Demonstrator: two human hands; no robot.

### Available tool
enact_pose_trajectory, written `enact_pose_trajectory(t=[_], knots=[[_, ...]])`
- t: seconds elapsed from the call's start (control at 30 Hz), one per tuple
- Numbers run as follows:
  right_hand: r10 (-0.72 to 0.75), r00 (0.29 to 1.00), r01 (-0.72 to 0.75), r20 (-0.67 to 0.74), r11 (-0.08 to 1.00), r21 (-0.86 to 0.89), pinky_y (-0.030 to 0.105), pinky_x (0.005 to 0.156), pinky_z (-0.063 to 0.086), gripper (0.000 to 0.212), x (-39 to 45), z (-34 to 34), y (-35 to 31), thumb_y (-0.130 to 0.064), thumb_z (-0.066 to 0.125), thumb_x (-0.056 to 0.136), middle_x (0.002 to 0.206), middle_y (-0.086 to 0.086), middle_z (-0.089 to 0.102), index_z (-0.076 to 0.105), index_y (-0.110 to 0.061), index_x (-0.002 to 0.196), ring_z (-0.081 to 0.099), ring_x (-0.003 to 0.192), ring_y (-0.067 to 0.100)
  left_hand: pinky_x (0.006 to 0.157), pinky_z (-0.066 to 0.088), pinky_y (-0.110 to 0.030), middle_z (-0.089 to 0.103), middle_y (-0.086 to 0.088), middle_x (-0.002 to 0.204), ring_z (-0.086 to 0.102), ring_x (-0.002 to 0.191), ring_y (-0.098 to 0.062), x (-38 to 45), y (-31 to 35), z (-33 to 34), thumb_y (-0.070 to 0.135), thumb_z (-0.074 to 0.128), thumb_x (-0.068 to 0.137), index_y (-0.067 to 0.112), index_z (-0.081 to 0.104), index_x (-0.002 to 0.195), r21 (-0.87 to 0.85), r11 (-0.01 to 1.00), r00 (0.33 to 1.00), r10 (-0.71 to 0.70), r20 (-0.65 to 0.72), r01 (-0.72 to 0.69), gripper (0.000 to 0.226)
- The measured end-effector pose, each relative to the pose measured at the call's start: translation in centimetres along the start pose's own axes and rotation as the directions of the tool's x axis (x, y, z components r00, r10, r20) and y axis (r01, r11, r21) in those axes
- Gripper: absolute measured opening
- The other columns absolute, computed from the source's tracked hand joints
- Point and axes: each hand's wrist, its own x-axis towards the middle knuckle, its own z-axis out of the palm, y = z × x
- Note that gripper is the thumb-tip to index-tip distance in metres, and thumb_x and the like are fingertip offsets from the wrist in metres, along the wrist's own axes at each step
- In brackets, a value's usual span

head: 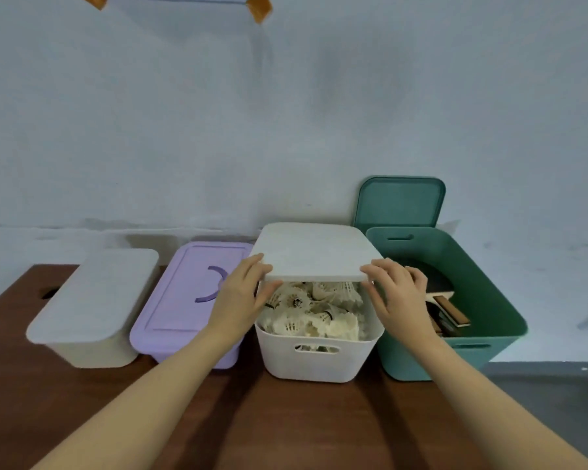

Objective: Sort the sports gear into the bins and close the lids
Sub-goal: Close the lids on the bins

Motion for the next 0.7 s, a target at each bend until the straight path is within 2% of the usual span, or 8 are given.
enact_pose_trajectory(t=[0.1,0.17,0.27,0.33,0.43,0.5,0.6,0.7], knots=[[-0.082,0.991,0.086,0.109,0.996,-0.032,0.044,0.103,0.020,0.016,-2.4,0.5,0.2,-0.027,0.045,0.091,0.129,0.014,0.055,0.054,-0.019,0.102,0.046,0.126,0.035,0.089,0.050,-0.038,0.062,-0.019,0.115,0.061,0.105,-0.032,-2.6,-0.7,0.7,0.057,0.034,0.093,0.013,0.052,0.109,0.028,0.999,0.996,0.027,0.083,-0.029,0.051],[-0.091,0.981,0.097,0.169,0.995,-0.029,0.043,0.104,0.018,0.017,-3.9,0.7,0.3,-0.017,0.062,0.086,0.130,0.011,0.057,0.055,-0.019,0.102,0.046,0.127,0.033,0.086,0.052,-0.044,0.065,-0.018,0.112,0.063,0.101,-0.032,-4.0,-1.1,1.1,0.059,0.030,0.093,0.017,0.046,0.110,0.043,0.999,0.989,0.016,0.146,-0.023,0.048],[-0.080,0.972,0.095,0.220,0.994,-0.058,0.042,0.101,0.022,0.027,-5.6,0.8,0.4,-0.012,0.073,0.079,0.122,0.005,0.063,0.060,-0.019,0.102,0.054,0.120,0.030,0.098,0.044,-0.045,0.061,-0.018,0.121,0.059,0.111,-0.033,-5.6,-1.6,1.7,0.059,0.033,0.092,0.010,0.059,0.103,0.069,0.998,0.974,-0.010,0.227,-0.006,0.057],[-0.089,0.971,0.107,0.221,0.992,-0.070,0.042,0.099,0.023,0.018,-6.7,0.9,0.3,-0.023,0.058,0.090,0.121,0.003,0.064,0.062,-0.019,0.106,0.056,0.118,0.028,0.101,0.037,-0.037,0.059,-0.018,0.124,0.057,0.114,-0.032,-6.3,-1.7,1.7,0.058,0.035,0.091,0.005,0.064,0.098,0.080,0.997,0.971,-0.004,0.238,-0.015,0.061],[-0.073,0.962,0.101,0.262,0.990,-0.097,0.041,0.099,0.026,0.043,-7.7,1.1,0.1,-0.040,0.031,0.097,0.123,0.002,0.063,0.064,-0.019,0.113,0.055,0.119,0.026,0.097,0.041,-0.037,0.058,-0.018,0.125,0.055,0.117,-0.034,-7.1,-1.7,1.9,0.058,0.036,0.090,0.004,0.066,0.097,0.081,0.996,0.970,0.005,0.243,-0.025,0.061],[-0.067,0.962,0.099,0.263,0.989,-0.110,0.040,0.099,0.026,0.039,-8.0,1.3,-0.1,-0.036,0.037,0.093,0.123,0.002,0.063,0.066,-0.018,0.112,0.055,0.120,0.026,0.096,0.041,-0.039,0.057,-0.019,0.126,0.053,0.118,-0.037,-7.6,-1.8,2.2,0.052,0.045,0.089,0.004,0.066,0.098,0.079,0.997,0.967,-0.016,0.255,-0.005,0.053],[-0.064,0.963,0.097,0.263,0.988,-0.117,0.040,0.100,0.026,0.038,-7.7,1.4,0.1,-0.033,0.040,0.090,0.123,0.004,0.063,0.066,-0.017,0.113,0.055,0.120,0.028,0.094,0.043,-0.044,0.055,-0.020,0.128,0.049,0.121,-0.041,-7.6,-1.6,2.5,0.027,0.069,0.079,0.002,0.067,0.099,0.058,0.997,0.967,-0.066,0.247,0.053,0.031],[-0.075,0.963,0.103,0.257,0.990,-0.101,0.040,0.101,0.026,0.042,-7.5,1.5,0.4,-0.039,0.035,0.095,0.122,0.004,0.064,0.067,-0.018,0.112,0.055,0.120,0.027,0.090,0.047,-0.047,0.056,-0.019,0.128,0.048,0.122,-0.042,-7.2,-1.5,2.4,0.021,0.074,0.076,0.002,0.067,0.100,0.061,0.997,0.967,-0.065,0.245,0.051,0.031]])
